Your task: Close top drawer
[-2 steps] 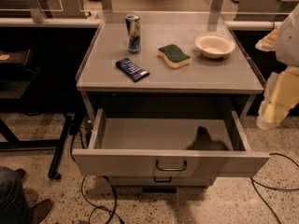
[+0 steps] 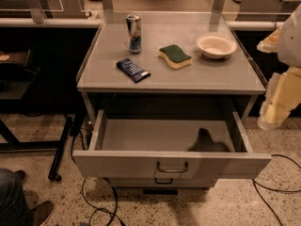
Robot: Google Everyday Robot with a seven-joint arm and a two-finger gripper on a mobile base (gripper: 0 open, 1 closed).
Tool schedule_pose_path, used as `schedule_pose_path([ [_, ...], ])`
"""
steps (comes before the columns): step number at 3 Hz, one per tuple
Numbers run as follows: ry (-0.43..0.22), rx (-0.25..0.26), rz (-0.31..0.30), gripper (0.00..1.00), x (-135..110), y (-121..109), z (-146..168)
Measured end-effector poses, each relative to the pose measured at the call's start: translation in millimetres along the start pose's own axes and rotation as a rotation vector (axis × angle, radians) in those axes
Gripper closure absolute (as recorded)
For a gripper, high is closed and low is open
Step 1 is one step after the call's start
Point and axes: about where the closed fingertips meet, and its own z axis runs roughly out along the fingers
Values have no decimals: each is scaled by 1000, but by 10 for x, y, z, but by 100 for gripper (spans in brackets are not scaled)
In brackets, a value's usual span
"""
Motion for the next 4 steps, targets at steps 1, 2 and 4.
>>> schedule_pose_path([
  [1,0,0,0,29,0,0,0],
  [2,0,0,0,54,0,0,0],
  [4,0,0,0,98,0,0,0],
])
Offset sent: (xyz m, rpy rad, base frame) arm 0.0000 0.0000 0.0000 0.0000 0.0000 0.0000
